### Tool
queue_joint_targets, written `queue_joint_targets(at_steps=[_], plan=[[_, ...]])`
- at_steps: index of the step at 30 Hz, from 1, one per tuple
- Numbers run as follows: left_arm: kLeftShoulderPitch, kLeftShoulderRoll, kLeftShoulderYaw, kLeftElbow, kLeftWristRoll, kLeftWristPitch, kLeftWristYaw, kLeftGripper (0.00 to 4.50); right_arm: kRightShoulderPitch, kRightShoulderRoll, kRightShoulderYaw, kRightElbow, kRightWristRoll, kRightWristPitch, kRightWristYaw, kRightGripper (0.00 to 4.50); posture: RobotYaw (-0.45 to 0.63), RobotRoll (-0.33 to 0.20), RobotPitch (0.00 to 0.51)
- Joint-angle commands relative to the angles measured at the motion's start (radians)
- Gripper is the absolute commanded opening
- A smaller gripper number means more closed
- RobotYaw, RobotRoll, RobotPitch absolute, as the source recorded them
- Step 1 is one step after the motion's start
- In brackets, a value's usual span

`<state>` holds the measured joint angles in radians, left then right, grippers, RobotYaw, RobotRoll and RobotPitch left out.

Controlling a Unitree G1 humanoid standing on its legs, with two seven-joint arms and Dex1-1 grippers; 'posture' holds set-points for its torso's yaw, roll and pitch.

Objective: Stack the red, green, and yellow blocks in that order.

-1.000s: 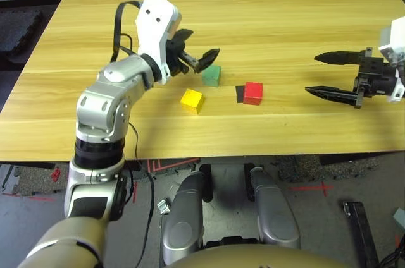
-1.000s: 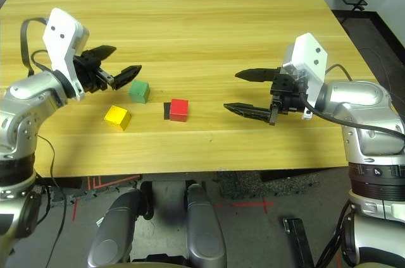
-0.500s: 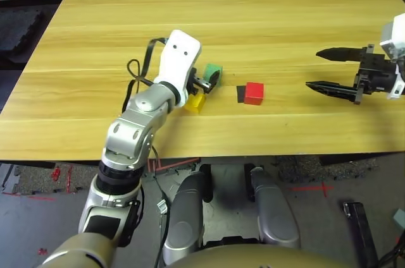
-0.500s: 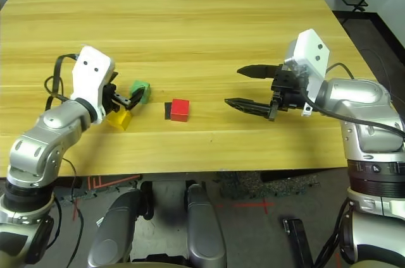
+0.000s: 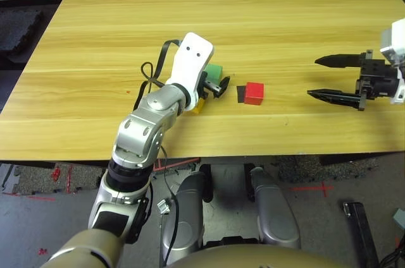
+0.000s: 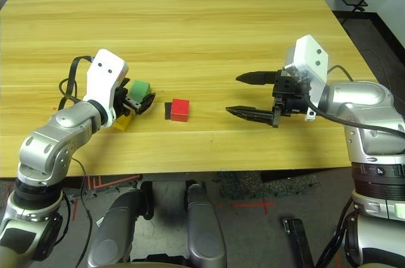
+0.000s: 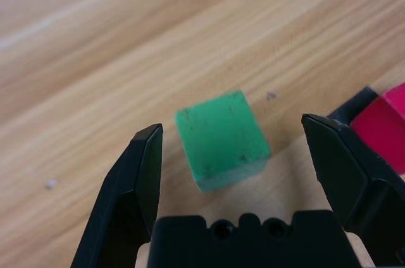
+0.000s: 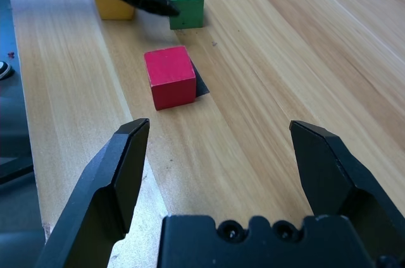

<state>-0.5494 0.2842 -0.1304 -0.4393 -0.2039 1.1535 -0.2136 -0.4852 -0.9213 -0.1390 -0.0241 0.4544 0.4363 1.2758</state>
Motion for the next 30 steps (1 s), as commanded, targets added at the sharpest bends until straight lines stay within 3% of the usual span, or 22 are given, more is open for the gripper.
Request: queue_joint_targets(at_steps=[1,15,25,30], plan=[[0.000,-0.001,-0.006,0.010,-0.006,0.045,-0.005,4.50,0.012,0.004,0.009,-0.014,0.004,-0.011,-0.003,4.47,0.20,0.078,0.304],[-0.031,-0.032,0.012,0.120,0.023,0.035,0.031,4.50,0.006,0.019,0.018,-0.013,0.000,-0.033,-0.015,4.47,0.20,0.078,0.301],[-0.002,0.001,-0.007,0.130,0.014,0.007,-0.001,4.50,-0.010,0.035,0.027,-0.008,-0.001,-0.045,-0.028,4.47,0.20,0.081,0.298],[0.003,0.007,-0.003,0.123,0.011,0.007,-0.013,2.95,-0.014,0.038,0.028,-0.002,-0.002,-0.053,-0.033,4.50,0.20,0.081,0.298]])
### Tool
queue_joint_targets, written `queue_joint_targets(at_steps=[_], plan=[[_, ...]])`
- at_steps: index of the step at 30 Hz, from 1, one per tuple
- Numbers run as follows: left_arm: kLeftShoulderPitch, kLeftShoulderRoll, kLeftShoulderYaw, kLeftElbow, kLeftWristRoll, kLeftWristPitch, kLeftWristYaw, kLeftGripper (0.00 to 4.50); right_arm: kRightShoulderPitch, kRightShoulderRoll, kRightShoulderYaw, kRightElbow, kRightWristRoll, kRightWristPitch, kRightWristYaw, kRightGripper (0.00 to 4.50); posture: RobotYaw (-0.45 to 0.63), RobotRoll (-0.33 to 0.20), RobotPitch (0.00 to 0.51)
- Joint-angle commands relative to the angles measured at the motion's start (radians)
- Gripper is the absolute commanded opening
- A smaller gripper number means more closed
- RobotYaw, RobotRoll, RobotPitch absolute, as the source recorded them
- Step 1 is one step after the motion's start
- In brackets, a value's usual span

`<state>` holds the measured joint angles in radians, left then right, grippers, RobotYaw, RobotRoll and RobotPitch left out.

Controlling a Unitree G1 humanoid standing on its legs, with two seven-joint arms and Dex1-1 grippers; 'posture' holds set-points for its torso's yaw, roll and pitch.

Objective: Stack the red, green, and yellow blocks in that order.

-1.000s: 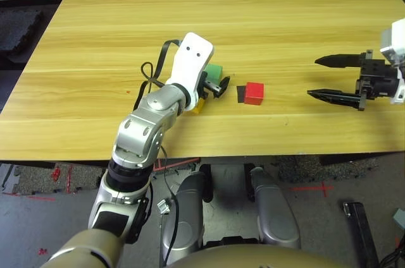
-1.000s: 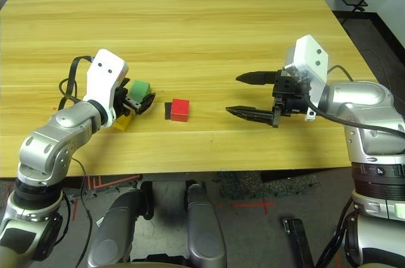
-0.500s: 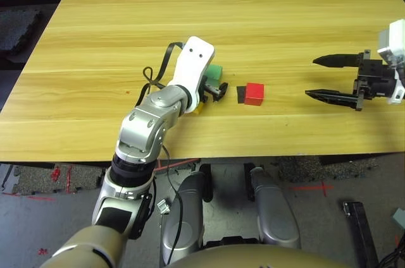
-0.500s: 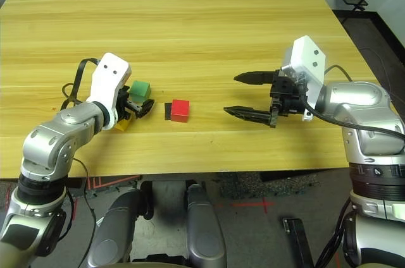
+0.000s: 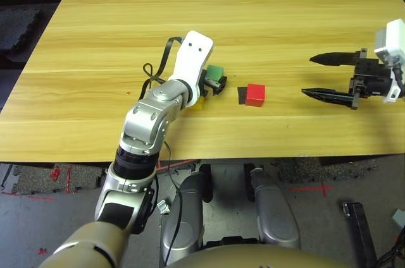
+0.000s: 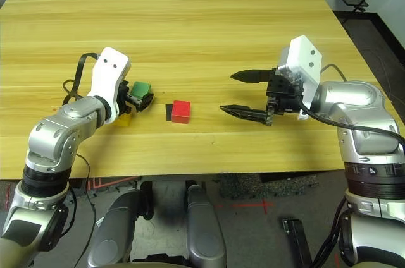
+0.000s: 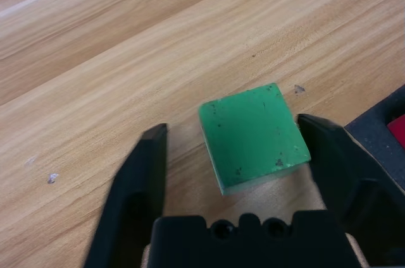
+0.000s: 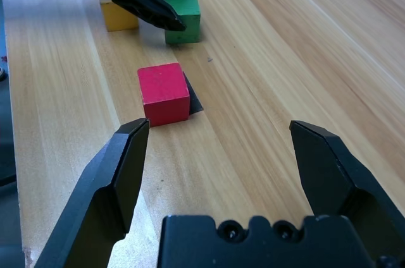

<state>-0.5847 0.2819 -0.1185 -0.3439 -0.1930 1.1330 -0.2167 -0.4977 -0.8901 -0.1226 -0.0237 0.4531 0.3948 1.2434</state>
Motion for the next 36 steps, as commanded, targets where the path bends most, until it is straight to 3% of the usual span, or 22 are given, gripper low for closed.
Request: queue_joint_targets(at_steps=[1,3,10,16,21,30,36], plan=[[0.036,0.011,-0.015,0.030,0.000,0.030,-0.014,2.57,-0.006,0.011,0.012,0.002,-0.002,-0.014,-0.004,4.50,0.21,0.085,0.295],[0.036,0.020,-0.019,0.029,-0.002,0.035,-0.023,2.00,-0.011,0.017,0.013,0.006,-0.005,-0.020,-0.010,4.50,0.21,0.085,0.295],[0.031,0.040,-0.023,0.016,-0.011,0.034,-0.055,2.00,-0.024,0.032,0.016,0.030,-0.016,-0.041,-0.023,4.50,0.21,0.094,0.286],[-0.084,0.080,0.018,0.023,-0.046,-0.006,-0.126,2.00,-0.039,0.042,0.029,0.055,-0.023,-0.060,-0.022,4.50,0.23,0.107,0.269],[-0.145,0.157,0.045,0.027,-0.128,-0.119,-0.303,2.00,-0.044,0.052,0.042,0.064,-0.023,-0.069,-0.017,4.50,0.23,0.109,0.269],[-0.145,0.266,0.054,0.013,-0.278,-0.235,-0.583,2.00,0.005,0.007,0.045,-0.009,0.011,-0.019,0.051,4.50,0.24,0.105,0.273],[-0.200,0.237,-0.013,0.060,-0.290,-0.293,-0.655,2.00,0.013,-0.033,0.031,-0.036,0.030,0.014,0.087,4.50,0.23,0.096,0.273]])
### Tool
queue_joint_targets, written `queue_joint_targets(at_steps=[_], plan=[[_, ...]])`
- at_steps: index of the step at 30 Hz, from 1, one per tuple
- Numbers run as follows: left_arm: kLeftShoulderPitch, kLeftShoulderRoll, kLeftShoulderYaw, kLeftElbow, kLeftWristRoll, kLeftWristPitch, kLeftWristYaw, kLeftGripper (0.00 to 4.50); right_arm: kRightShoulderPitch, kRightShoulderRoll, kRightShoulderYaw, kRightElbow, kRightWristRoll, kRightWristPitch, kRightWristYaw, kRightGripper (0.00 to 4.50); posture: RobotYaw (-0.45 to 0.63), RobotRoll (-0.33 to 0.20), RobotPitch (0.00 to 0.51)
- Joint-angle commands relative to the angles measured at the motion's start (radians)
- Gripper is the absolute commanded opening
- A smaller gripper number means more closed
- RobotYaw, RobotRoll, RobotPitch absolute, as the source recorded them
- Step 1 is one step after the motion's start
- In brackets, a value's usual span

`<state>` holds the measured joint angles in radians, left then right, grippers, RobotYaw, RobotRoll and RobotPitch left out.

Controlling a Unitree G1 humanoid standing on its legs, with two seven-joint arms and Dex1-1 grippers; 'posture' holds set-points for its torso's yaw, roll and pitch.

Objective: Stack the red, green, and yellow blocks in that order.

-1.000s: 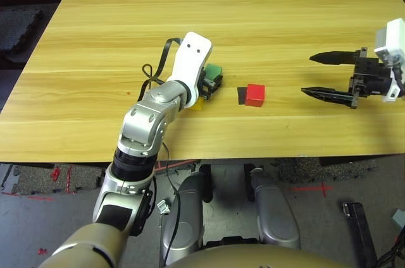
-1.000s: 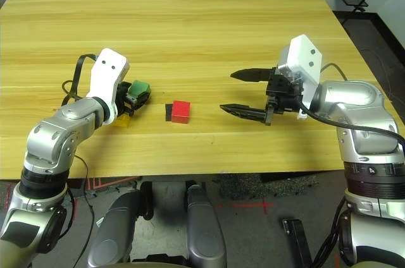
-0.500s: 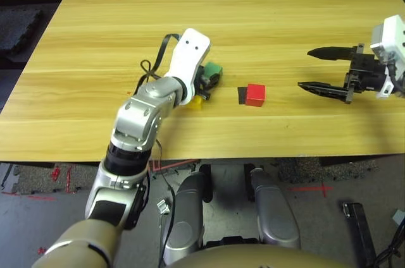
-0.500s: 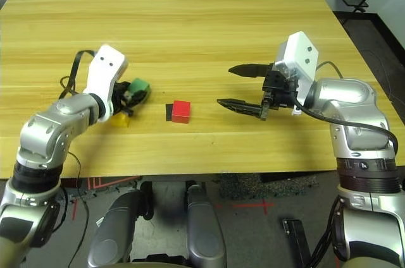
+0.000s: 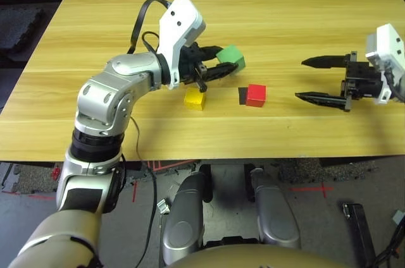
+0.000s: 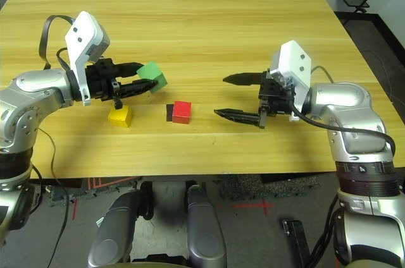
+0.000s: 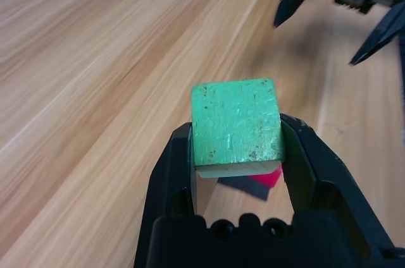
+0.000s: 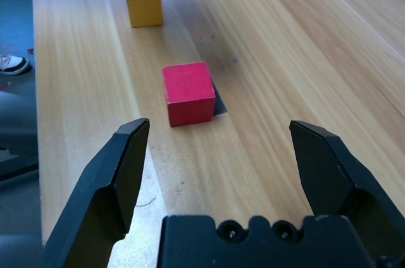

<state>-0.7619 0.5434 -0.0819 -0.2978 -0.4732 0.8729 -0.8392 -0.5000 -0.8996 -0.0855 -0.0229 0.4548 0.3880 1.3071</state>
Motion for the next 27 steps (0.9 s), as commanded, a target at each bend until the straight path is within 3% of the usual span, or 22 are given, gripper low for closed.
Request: queue_joint_targets(at_steps=[1,10,27], plan=[[-0.032,-0.036,-0.070,0.025,-0.002,-0.046,-0.039,2.00,0.020,-0.031,-0.010,-0.047,0.035,0.032,0.030,4.50,0.23,0.096,0.273],[-0.086,-0.100,-0.236,0.145,0.096,-0.204,-0.128,2.00,0.049,-0.063,-0.029,-0.068,0.049,0.044,0.032,4.50,0.20,0.087,0.280],[-0.111,-0.139,-0.269,0.294,0.201,-0.345,-0.201,2.00,0.079,-0.060,-0.053,-0.116,0.078,0.075,-0.009,4.50,0.17,0.079,0.292]])
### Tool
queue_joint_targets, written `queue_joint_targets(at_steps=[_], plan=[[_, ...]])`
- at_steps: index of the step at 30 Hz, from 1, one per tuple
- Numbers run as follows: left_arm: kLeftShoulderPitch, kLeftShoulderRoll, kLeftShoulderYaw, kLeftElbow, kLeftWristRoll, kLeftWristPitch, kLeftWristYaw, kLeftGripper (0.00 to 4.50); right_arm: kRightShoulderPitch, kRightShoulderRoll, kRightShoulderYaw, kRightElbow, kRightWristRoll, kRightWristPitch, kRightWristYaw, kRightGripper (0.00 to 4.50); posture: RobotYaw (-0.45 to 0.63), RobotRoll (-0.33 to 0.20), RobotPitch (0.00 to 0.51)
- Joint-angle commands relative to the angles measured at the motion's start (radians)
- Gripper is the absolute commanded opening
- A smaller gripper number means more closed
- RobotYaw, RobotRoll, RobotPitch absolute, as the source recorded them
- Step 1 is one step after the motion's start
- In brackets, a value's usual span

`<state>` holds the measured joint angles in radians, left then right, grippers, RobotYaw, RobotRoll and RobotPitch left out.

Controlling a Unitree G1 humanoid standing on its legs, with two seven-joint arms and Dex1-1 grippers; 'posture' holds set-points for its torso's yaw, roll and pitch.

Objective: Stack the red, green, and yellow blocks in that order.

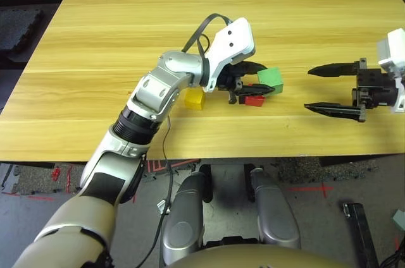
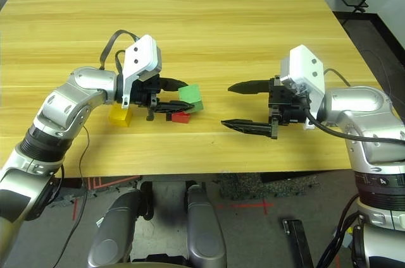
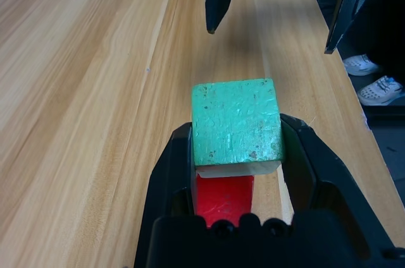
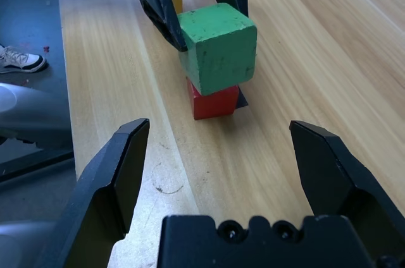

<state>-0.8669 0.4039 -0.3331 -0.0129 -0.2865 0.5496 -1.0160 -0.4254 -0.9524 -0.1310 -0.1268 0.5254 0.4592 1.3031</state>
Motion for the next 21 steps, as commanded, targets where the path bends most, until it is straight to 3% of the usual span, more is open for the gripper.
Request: queue_joint_targets(at_steps=[1,21], plan=[[-0.007,0.001,-0.017,0.012,0.018,-0.024,-0.029,2.00,0.002,-0.007,-0.007,-0.011,0.008,0.003,-0.006,4.50,0.17,0.079,0.294],[-0.002,0.008,-0.036,0.069,0.075,-0.097,-0.107,2.00,-0.004,0.020,0.005,-0.020,0.017,0.000,-0.025,4.50,0.16,0.084,0.298]])
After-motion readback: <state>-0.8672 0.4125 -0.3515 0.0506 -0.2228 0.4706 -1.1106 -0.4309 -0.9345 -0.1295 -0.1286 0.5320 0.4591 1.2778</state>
